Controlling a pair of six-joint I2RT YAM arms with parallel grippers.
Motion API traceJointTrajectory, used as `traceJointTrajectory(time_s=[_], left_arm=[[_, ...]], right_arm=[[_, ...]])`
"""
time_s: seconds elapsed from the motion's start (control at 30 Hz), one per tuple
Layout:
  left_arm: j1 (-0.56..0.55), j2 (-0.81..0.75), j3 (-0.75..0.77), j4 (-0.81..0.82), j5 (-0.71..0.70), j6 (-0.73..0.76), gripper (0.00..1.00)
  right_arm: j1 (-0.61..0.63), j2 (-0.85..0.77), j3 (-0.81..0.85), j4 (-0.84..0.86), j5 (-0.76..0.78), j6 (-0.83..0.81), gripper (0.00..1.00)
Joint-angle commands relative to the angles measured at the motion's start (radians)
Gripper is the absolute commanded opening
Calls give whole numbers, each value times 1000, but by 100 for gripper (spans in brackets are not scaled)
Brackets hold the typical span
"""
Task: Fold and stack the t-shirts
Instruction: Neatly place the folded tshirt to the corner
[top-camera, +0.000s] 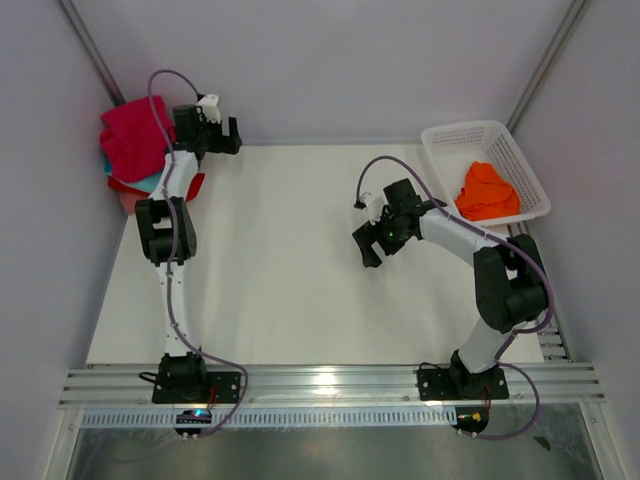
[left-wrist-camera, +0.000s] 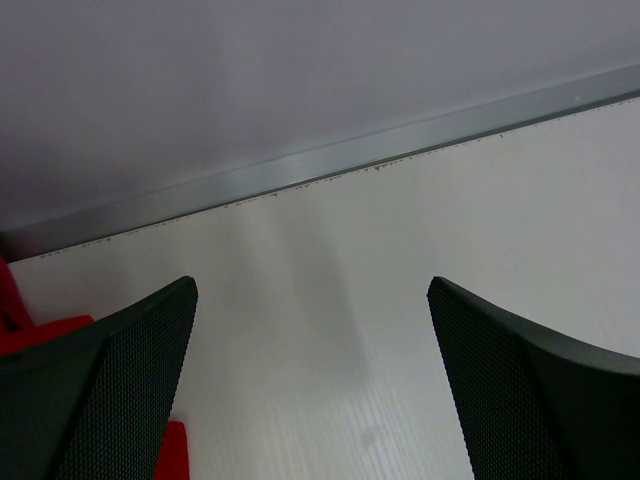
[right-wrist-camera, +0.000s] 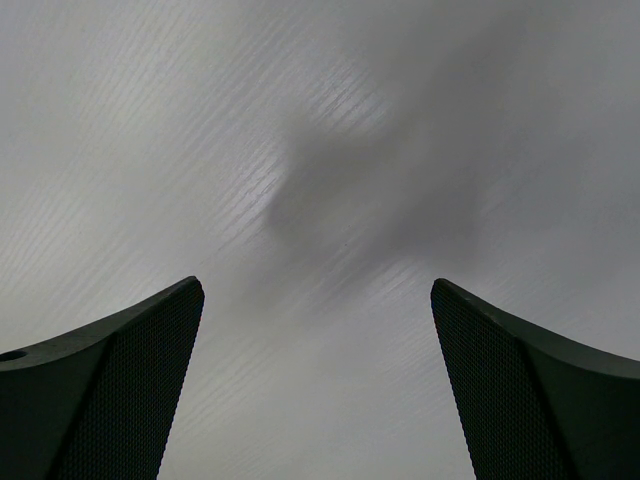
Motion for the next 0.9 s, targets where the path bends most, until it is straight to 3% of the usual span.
traceJointTrajectory(time_s=[0.0, 0.43, 0.87], left_arm=[[-18, 20, 37, 77, -66, -11, 99], [-8, -52, -103, 109, -247, 64, 99], [62, -233, -328, 215, -436, 5, 99]], right_arm=[[2, -3, 8, 30, 0, -15, 99], [2, 0, 5, 27, -6, -15, 99], [2, 0, 3, 19, -21, -13, 100]])
